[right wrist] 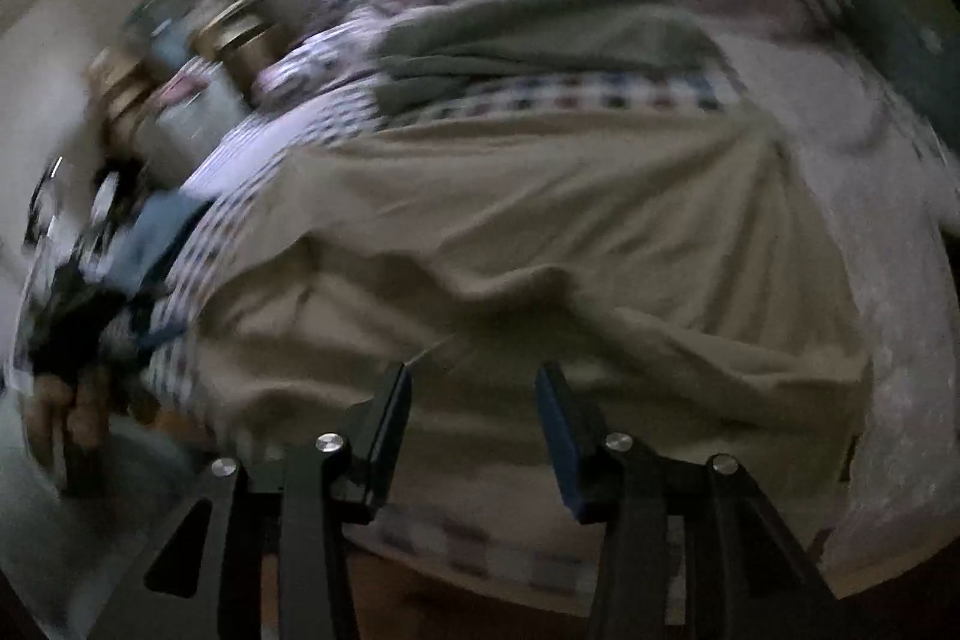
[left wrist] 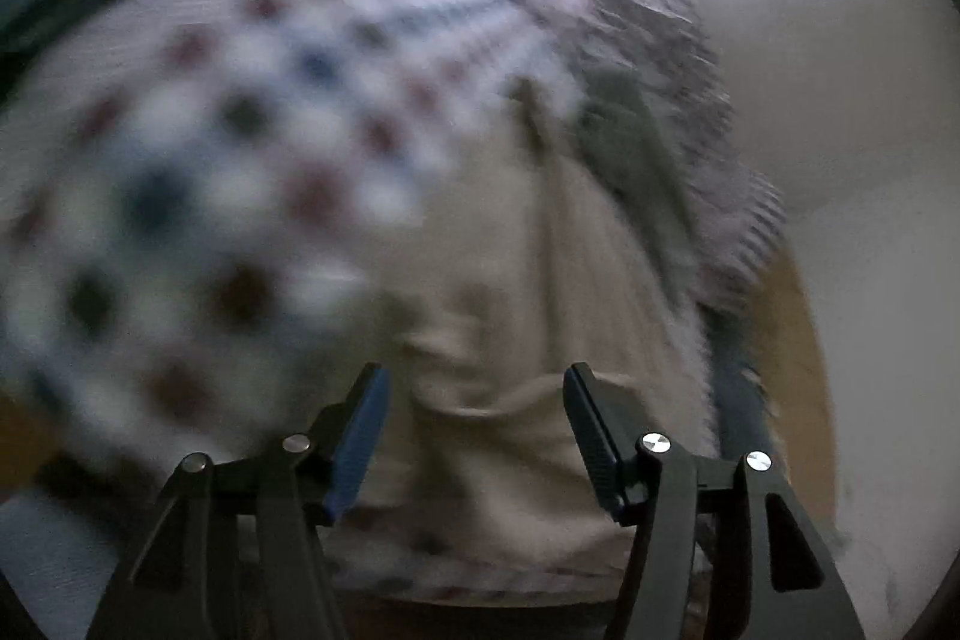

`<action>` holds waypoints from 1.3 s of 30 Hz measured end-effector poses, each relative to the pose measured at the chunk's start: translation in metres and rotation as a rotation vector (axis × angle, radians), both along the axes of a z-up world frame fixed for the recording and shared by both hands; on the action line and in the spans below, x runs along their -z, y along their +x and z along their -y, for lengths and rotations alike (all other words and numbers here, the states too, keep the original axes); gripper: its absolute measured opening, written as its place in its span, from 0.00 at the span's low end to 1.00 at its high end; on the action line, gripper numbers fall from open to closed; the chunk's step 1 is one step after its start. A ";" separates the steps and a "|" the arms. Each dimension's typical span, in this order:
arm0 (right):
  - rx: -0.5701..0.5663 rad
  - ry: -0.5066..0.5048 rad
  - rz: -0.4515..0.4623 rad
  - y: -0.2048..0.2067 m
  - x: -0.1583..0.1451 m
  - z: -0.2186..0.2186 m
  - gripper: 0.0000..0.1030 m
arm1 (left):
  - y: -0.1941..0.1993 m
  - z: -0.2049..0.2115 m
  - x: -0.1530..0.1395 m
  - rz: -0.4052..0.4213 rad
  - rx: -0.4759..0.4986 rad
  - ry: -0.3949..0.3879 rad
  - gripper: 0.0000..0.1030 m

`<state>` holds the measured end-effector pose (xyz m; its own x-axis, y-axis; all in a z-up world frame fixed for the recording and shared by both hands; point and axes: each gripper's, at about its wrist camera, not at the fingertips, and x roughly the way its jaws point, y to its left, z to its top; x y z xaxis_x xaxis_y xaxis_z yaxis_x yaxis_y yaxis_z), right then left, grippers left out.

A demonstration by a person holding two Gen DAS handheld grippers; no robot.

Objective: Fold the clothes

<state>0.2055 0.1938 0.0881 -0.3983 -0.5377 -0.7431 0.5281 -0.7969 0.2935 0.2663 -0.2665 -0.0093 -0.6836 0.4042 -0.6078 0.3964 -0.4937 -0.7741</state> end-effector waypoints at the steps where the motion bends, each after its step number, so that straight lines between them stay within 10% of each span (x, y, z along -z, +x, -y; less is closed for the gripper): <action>1: -0.029 0.006 -0.015 0.007 -0.002 0.002 0.45 | 0.005 0.004 0.004 0.020 -0.013 -0.006 0.63; 8: 0.171 -0.104 0.097 0.000 0.007 -0.063 0.45 | 0.039 0.031 0.028 0.158 -0.092 -0.054 0.63; 14: 0.346 -0.148 0.131 -0.005 0.006 -0.114 0.46 | 0.027 0.015 0.028 0.154 0.032 -0.115 0.62; 18: 0.397 -0.139 0.139 -0.004 0.001 -0.141 0.46 | 0.025 0.011 0.025 0.150 0.058 -0.117 0.52; 23: 0.459 -0.079 0.238 -0.009 0.014 -0.177 0.46 | 0.028 0.016 0.025 0.148 0.050 -0.092 0.07; 34: 0.331 0.097 0.335 -0.033 0.055 -0.153 0.47 | 0.050 0.026 0.012 0.106 -0.021 -0.076 0.02; 37: 0.317 0.085 0.339 -0.038 0.065 -0.150 0.36 | 0.057 0.026 0.010 0.109 -0.018 -0.084 0.02; 38: 0.303 0.092 0.328 -0.038 0.065 -0.147 0.07 | 0.056 0.026 0.009 0.110 -0.019 -0.087 0.02; 39: 0.291 0.100 0.307 -0.036 0.061 -0.144 0.03 | 0.054 0.027 0.007 0.111 -0.018 -0.090 0.02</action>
